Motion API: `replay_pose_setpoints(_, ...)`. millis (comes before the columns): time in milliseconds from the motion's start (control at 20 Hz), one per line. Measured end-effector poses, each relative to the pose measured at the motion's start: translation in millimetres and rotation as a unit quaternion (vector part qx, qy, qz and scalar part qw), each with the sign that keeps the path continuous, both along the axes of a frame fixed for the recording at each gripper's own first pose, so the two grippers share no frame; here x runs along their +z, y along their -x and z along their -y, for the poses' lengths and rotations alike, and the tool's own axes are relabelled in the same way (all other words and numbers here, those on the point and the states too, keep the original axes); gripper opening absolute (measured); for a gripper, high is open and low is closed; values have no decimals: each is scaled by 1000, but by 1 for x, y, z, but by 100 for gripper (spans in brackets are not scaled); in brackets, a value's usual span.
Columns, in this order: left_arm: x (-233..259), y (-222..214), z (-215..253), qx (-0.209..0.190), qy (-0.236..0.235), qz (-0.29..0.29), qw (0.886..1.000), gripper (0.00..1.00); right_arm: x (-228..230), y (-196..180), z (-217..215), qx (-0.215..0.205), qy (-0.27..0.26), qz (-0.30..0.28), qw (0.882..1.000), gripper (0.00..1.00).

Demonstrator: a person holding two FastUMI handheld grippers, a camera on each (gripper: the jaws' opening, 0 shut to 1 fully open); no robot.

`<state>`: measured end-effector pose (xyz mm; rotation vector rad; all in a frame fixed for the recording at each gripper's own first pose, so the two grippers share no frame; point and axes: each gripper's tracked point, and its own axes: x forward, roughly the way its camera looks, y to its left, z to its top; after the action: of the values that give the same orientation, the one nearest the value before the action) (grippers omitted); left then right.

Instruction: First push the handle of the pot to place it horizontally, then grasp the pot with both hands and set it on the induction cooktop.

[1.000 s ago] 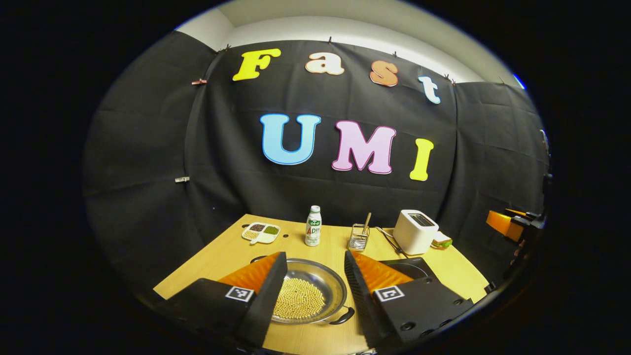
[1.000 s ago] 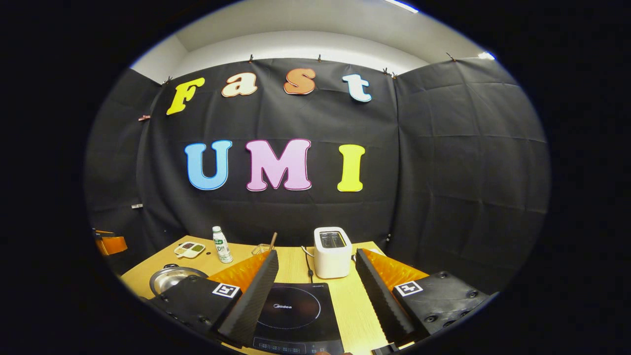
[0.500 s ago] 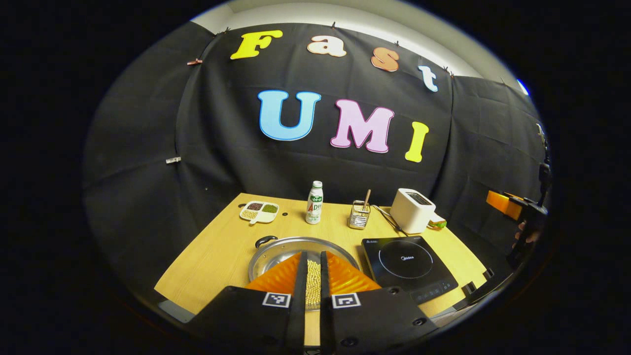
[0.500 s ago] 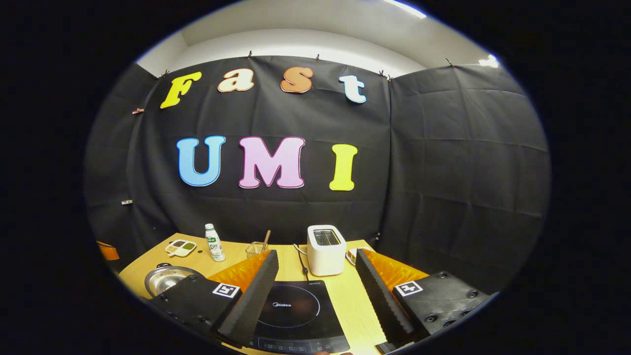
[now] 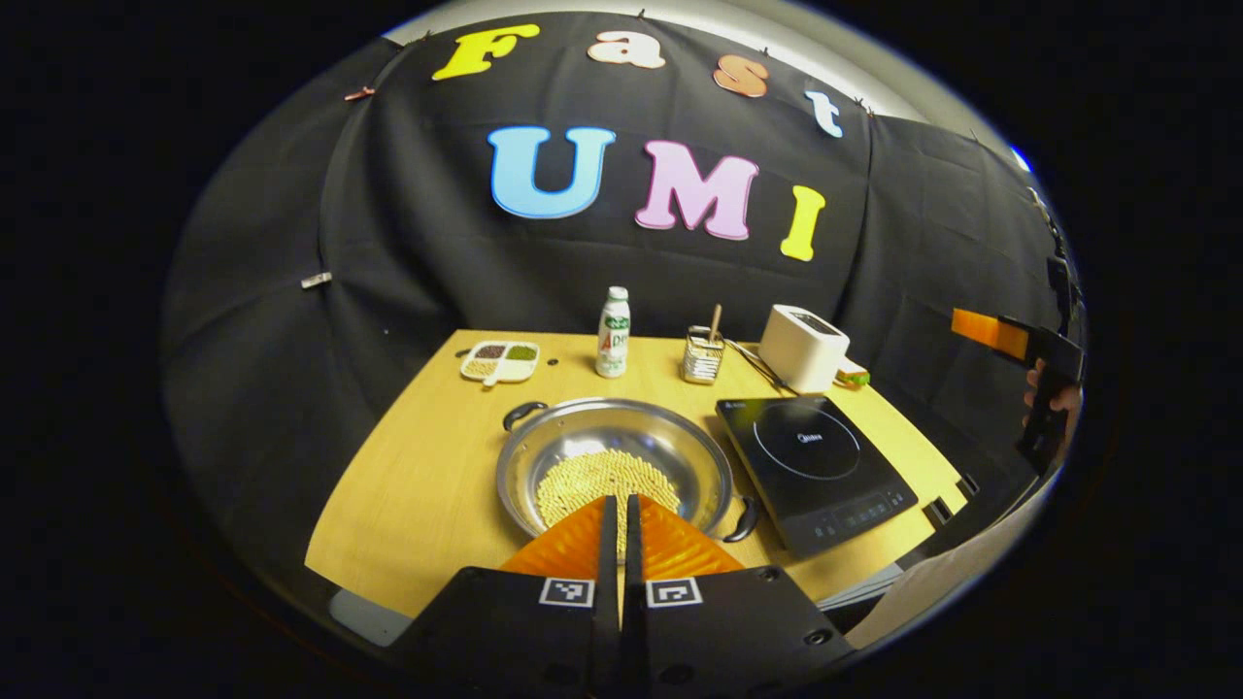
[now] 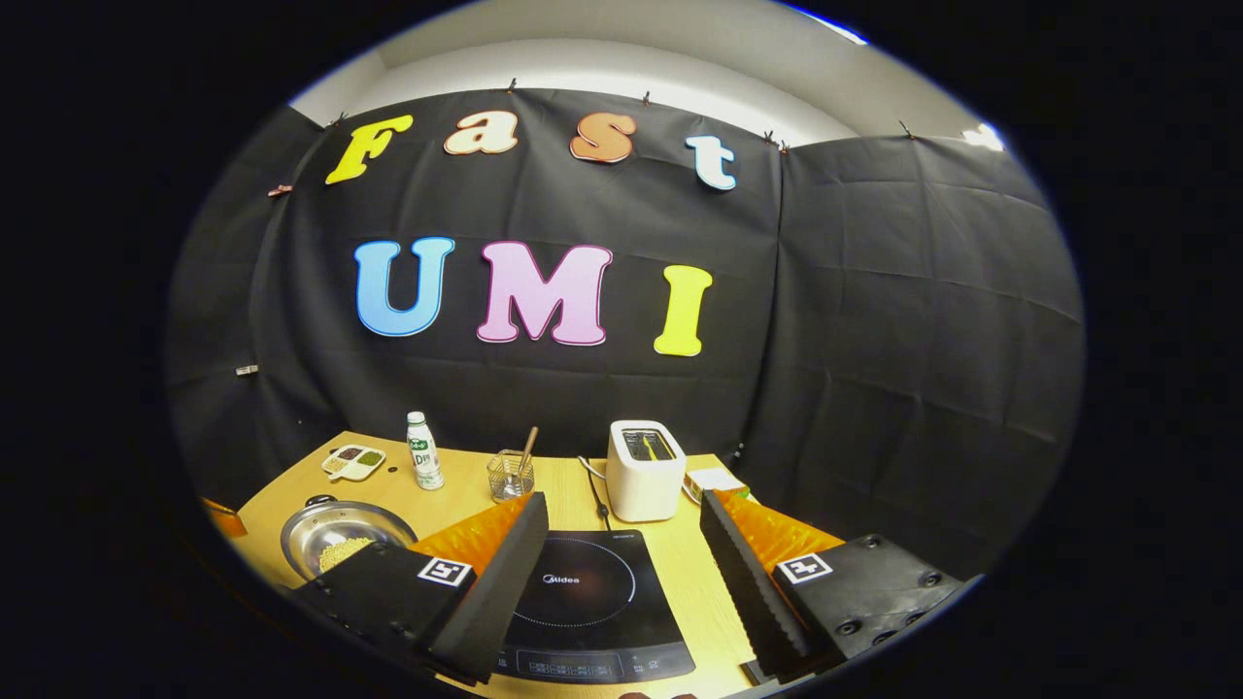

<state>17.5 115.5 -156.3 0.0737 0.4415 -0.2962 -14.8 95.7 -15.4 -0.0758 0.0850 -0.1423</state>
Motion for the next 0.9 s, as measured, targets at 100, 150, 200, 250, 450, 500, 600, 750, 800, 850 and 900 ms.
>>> replay_pose_setpoints(100,-11,2,11,-10,7,-23,1000,5,-3,-3,-1,8,2,-1,1000,98)
replay_pose_setpoints(150,-18,3,17,-11,11,-39,999,5,-4,-5,0,13,1,-1,1000,98)
replay_pose_setpoints(200,-28,3,23,-9,12,-53,998,5,-5,-9,0,20,-2,-1,1000,98)
replay_pose_setpoints(250,-36,3,27,-6,7,-66,998,5,-9,-11,2,26,-6,-3,1000,98)
replay_pose_setpoints(450,-66,3,42,4,5,-122,993,5,-11,-22,17,38,-15,-3,999,98)
replay_pose_setpoints(500,-73,6,48,7,8,-135,991,5,-12,-24,22,38,-20,-2,999,98)
replay_pose_setpoints(600,-83,7,56,7,4,-153,988,5,-14,-28,33,37,-31,-4,999,98)
replay_pose_setpoints(750,-101,7,68,-3,-25,-179,984,5,-23,-32,48,33,-49,-16,998,98)
replay_pose_setpoints(800,-108,6,71,-8,-37,-185,982,6,-25,-32,51,31,-55,-20,998,98)
replay_pose_setpoints(850,-113,5,75,-13,-47,-191,980,6,-27,-33,54,31,-60,-23,997,98)
replay_pose_setpoints(900,-118,5,79,-18,-57,-197,979,6,-28,-33,58,30,-62,-25,997,98)
